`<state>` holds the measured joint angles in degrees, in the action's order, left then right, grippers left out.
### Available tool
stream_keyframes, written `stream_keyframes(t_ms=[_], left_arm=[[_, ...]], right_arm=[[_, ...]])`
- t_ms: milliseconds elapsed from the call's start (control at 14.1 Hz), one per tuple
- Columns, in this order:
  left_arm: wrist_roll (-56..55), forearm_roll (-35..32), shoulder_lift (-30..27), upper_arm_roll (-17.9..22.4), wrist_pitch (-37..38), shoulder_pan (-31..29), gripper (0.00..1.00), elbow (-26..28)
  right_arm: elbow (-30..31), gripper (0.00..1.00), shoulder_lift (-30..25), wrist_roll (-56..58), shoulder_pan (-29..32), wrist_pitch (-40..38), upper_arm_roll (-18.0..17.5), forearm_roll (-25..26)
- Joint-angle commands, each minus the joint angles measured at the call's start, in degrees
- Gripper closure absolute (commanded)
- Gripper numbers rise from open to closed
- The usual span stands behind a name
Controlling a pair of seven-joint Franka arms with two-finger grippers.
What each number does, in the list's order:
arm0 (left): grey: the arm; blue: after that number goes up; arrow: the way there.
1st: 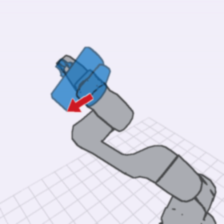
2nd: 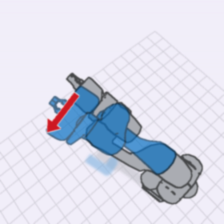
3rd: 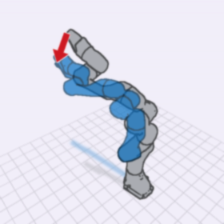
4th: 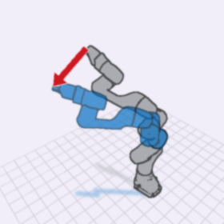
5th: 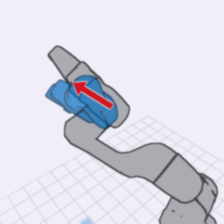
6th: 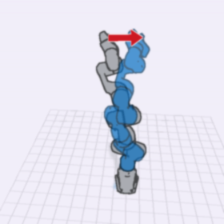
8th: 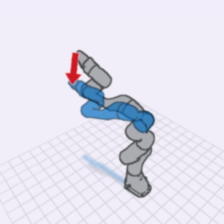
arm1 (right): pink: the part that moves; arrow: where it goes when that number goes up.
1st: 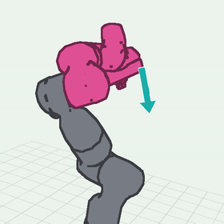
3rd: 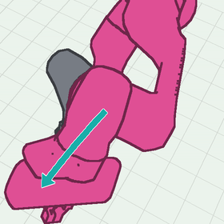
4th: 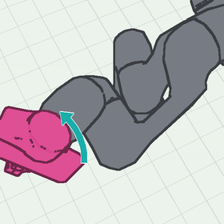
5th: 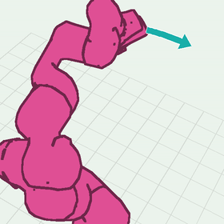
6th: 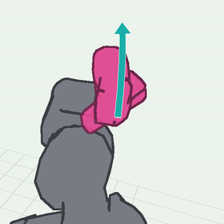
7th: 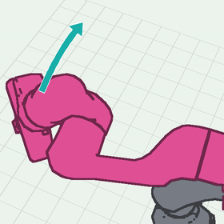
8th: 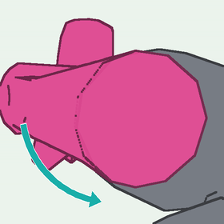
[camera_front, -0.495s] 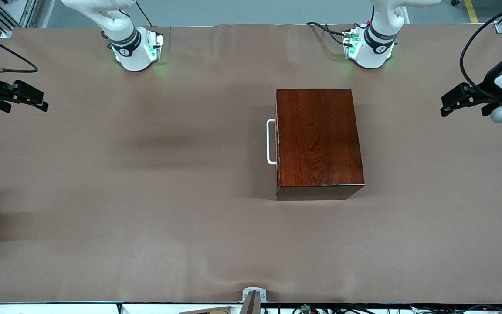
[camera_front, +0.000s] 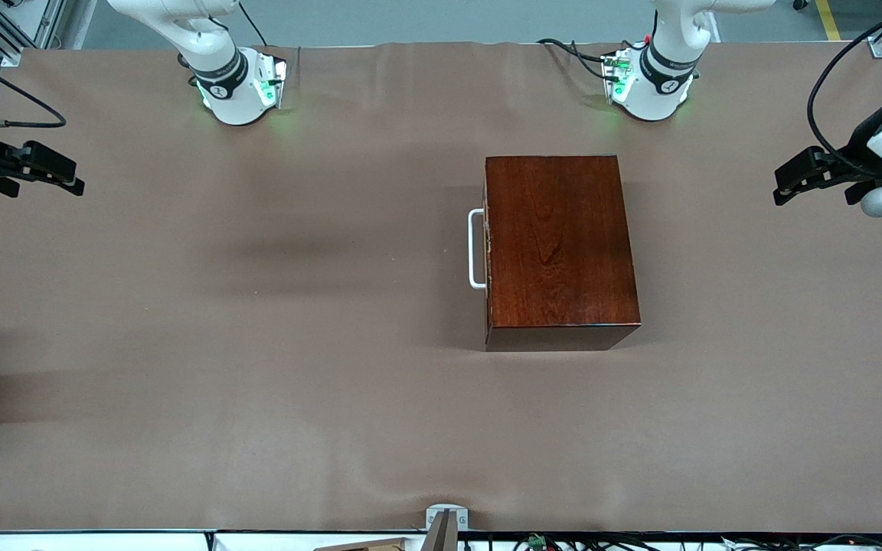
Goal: Open drawer, take yellow block, close drawer
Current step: 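Move the left gripper from the box toward the white drawer handle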
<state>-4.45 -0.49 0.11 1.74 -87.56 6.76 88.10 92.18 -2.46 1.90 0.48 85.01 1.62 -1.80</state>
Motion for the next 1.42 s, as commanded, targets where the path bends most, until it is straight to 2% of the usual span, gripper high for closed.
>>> stream_keyframes(t_ms=[0,495,849,1061,1344], left_arm=[[-0.2,0.2,-0.1,0.0,-1.2,0.2,0.00,0.1],[-0.5,0.8,0.0,-0.2,-3.4,1.0,0.00,0.1],[-11.7,0.8,5.0,-8.0,-3.5,1.8,0.00,-2.8],[-17.5,0.8,9.9,-14.1,-3.5,3.2,0.00,-7.4],[-27.5,0.7,16.1,-15.4,-4.7,11.2,0.00,-12.3]], right_arm=[[0.5,0.00,-0.8,0.6,0.5,0.0,-0.2,0.4],[0.5,0.00,-0.5,0.7,0.5,0.4,-0.2,0.4],[0.3,0.00,-0.3,0.6,0.5,0.5,-0.2,0.4],[0.2,0.00,0.2,0.6,0.4,0.9,-0.2,0.4],[0.1,0.00,0.3,0.6,0.5,1.0,-0.2,0.3]])
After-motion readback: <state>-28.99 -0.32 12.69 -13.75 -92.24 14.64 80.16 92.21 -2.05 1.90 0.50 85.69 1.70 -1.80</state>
